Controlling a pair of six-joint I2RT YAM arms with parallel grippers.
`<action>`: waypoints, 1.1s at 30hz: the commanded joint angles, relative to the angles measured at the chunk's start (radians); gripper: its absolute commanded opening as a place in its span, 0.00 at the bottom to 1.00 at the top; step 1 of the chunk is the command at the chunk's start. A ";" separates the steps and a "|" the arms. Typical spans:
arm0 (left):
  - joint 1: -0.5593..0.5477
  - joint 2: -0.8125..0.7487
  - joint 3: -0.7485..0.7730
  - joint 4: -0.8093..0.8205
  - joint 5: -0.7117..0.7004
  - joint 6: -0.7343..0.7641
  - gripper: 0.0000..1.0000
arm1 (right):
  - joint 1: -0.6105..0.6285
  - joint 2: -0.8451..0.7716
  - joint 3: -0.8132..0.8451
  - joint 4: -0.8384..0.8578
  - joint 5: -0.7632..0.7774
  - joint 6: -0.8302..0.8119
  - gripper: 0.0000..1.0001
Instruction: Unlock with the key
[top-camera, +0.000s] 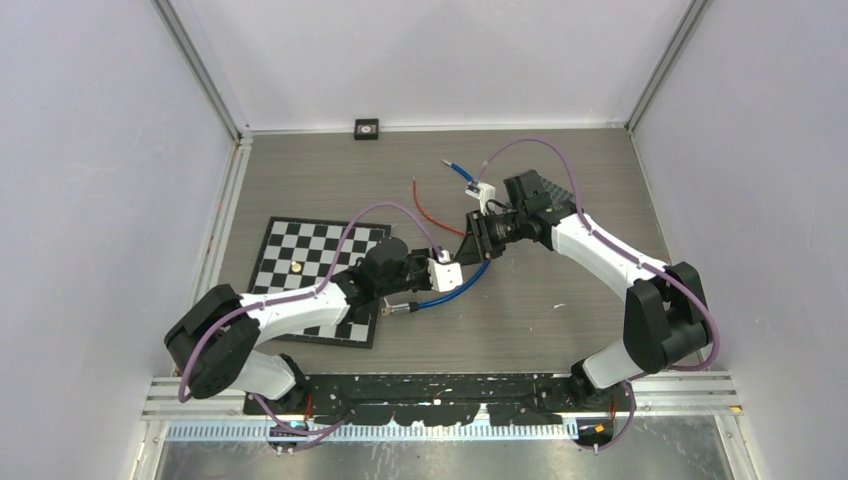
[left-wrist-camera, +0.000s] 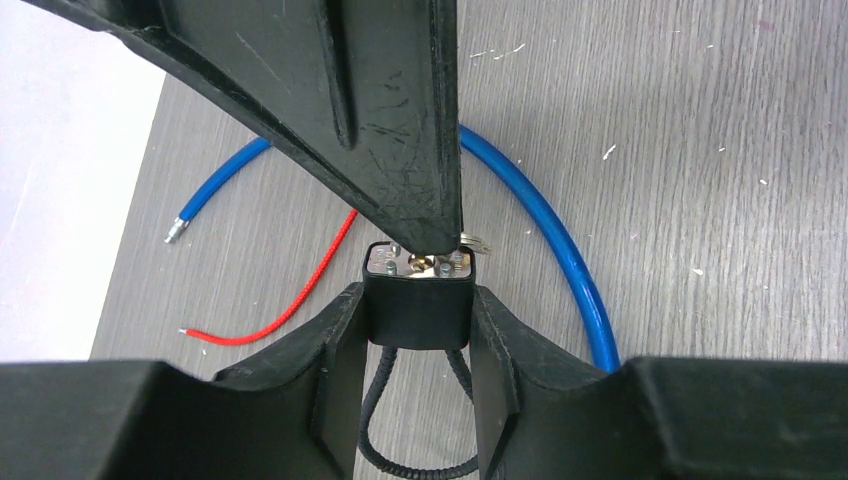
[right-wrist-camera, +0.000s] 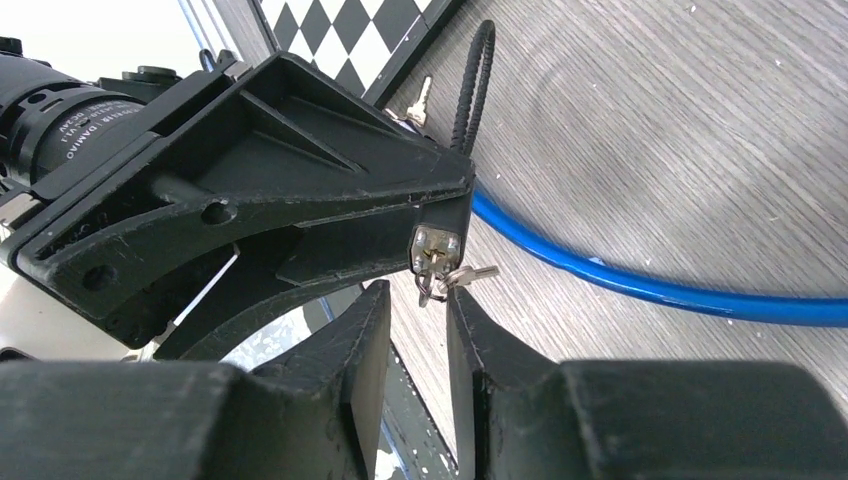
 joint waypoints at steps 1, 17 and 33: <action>-0.002 0.002 0.040 0.065 -0.015 -0.010 0.00 | 0.005 0.013 0.002 0.060 -0.049 0.034 0.29; -0.003 0.021 0.064 0.055 -0.030 -0.039 0.00 | 0.012 0.039 -0.029 0.148 0.031 0.121 0.01; -0.038 0.049 0.156 -0.097 -0.017 -0.014 0.00 | 0.111 0.099 0.008 0.214 0.075 0.167 0.01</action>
